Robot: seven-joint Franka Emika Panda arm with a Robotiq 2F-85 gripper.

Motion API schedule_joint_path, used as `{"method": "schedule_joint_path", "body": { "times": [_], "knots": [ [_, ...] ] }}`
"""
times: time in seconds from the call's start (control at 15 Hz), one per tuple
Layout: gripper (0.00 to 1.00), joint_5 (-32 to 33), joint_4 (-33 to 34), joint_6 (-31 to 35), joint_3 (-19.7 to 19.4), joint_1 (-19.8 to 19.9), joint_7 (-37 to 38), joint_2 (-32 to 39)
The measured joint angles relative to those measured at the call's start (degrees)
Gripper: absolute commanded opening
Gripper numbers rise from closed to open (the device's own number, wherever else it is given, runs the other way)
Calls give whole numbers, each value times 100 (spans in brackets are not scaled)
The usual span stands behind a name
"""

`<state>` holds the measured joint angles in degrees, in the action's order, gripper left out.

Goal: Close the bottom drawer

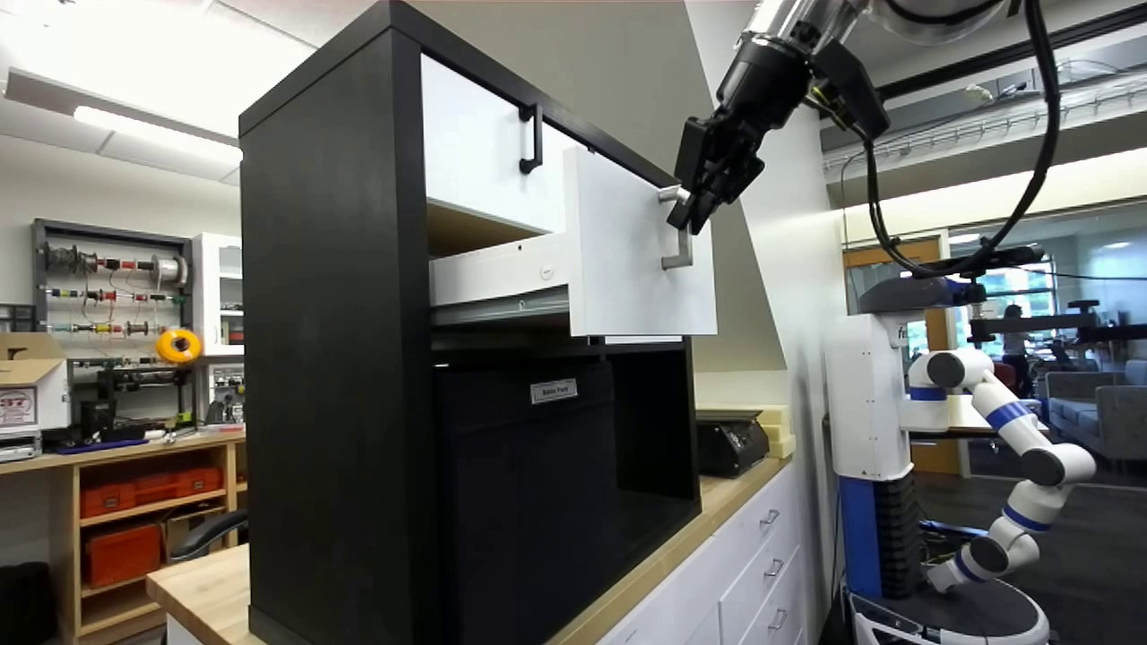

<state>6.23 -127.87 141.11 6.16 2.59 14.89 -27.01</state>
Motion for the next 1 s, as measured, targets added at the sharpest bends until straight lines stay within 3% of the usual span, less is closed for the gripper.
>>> {"method": "schedule_joint_path", "body": {
  "times": [0.6,1.0],
  "knots": [
    [5,238,-14,166,85,60,0,28],
    [5,411,195,678,113,127,0,464]
  ]
}}
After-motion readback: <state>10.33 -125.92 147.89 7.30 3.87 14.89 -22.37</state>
